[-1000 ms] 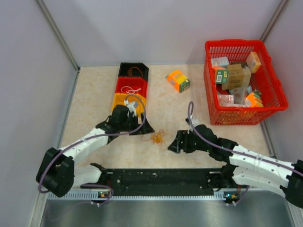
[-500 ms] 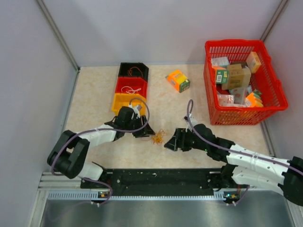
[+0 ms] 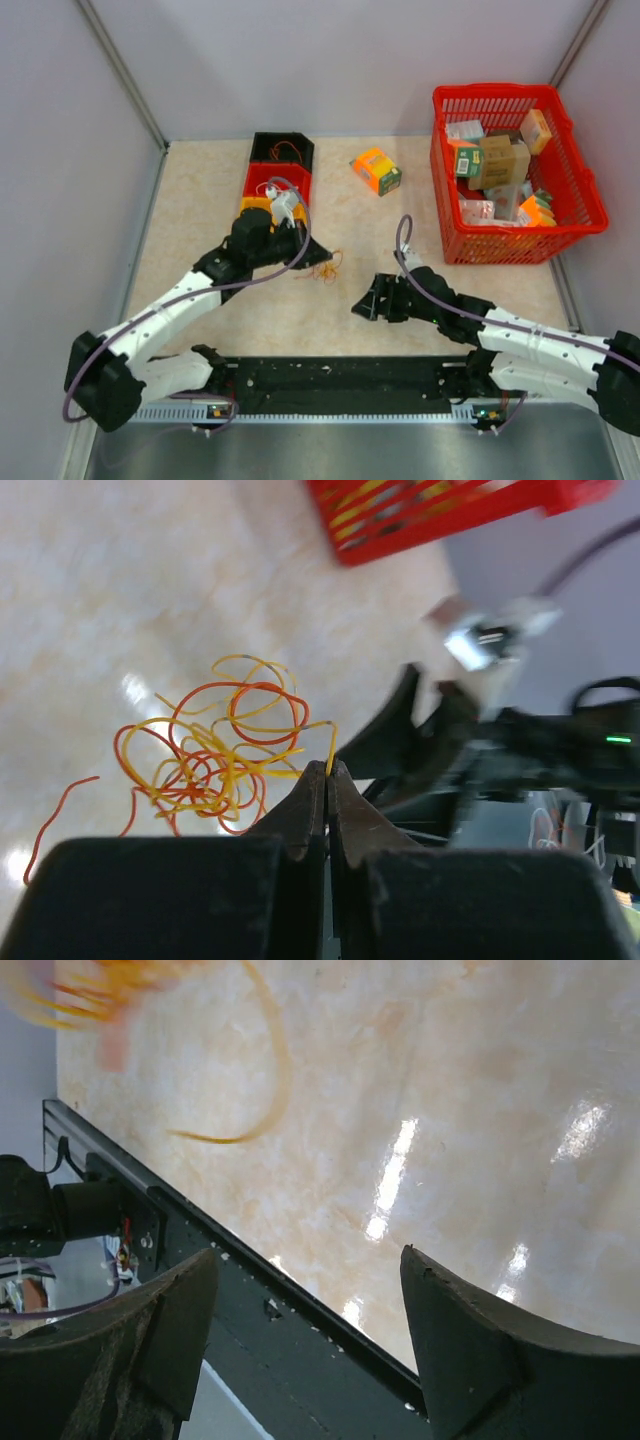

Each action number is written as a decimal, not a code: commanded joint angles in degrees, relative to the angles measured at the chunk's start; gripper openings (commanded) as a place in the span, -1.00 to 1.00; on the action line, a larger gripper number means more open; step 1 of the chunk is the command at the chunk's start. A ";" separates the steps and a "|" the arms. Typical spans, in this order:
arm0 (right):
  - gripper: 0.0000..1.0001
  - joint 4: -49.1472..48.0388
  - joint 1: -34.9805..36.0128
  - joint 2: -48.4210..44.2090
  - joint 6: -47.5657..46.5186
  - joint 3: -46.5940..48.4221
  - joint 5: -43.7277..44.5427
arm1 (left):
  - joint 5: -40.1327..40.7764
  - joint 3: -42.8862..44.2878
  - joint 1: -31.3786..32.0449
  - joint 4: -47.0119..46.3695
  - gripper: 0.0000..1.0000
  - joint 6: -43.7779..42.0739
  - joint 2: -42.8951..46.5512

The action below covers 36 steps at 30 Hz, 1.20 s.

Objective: Untangle the cables

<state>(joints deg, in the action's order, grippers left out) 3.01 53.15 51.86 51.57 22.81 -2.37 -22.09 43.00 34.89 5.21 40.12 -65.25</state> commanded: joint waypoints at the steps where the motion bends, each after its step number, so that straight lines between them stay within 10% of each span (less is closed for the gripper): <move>1: 0.48 -0.11 -0.32 1.14 -1.73 3.55 0.80 | -3.30 11.38 0.61 6.37 -1.00 -3.12 6.45; 15: 0.82 3.05 -2.35 -13.01 -16.59 11.72 -1.86 | -10.96 22.04 0.70 12.46 -1.00 -2.33 -0.57; 36: 0.06 5.97 -4.36 6.59 -17.56 24.39 8.25 | -16.06 18.79 2.81 8.06 -1.00 0.84 0.04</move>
<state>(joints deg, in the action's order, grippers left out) 12.45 49.76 56.75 33.23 45.89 2.39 -36.38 61.58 37.04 17.12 40.60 -67.59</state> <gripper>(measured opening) 0.574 0.012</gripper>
